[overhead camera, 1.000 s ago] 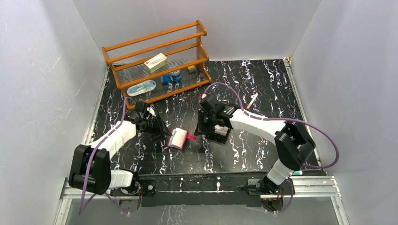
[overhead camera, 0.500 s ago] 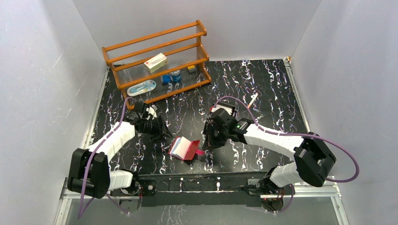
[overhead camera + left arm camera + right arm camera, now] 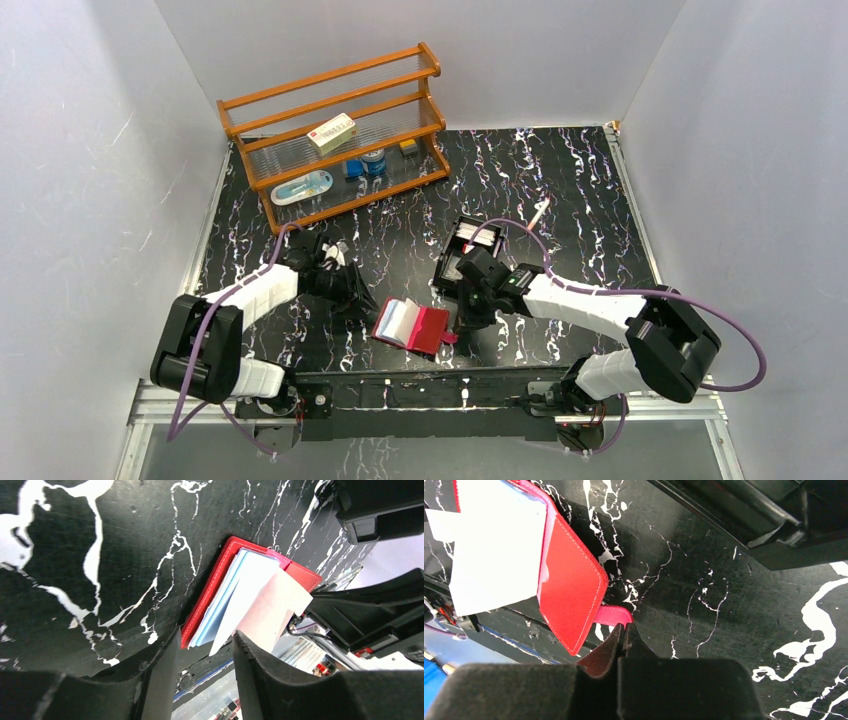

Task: Put the credit cards into the card holder
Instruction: Move the card holder to the center of the board, then pick up the card holder from the center of the board.

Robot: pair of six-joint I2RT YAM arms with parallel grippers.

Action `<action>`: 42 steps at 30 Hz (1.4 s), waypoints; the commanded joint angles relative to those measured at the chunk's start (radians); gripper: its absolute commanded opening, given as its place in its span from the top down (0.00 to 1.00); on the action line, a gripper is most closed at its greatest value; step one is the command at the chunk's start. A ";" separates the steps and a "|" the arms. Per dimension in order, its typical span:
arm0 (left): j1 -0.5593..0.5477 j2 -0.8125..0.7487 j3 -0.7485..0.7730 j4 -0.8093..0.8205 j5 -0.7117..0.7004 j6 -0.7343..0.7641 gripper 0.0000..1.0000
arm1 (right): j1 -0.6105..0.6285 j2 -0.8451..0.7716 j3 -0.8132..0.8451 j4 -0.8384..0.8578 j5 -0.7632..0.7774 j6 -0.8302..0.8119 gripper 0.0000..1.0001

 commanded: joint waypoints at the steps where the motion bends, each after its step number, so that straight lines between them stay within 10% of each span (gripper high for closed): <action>1: -0.023 0.031 -0.036 0.062 0.084 -0.031 0.56 | -0.003 -0.015 -0.006 0.002 0.036 -0.006 1.00; 28: -0.123 -0.012 -0.273 0.807 0.312 -0.417 0.58 | -0.003 -0.013 -0.049 0.026 0.047 -0.003 1.00; 42: -0.177 0.052 -0.263 0.844 0.293 -0.366 0.58 | -0.003 -0.011 -0.050 0.033 0.041 -0.006 1.00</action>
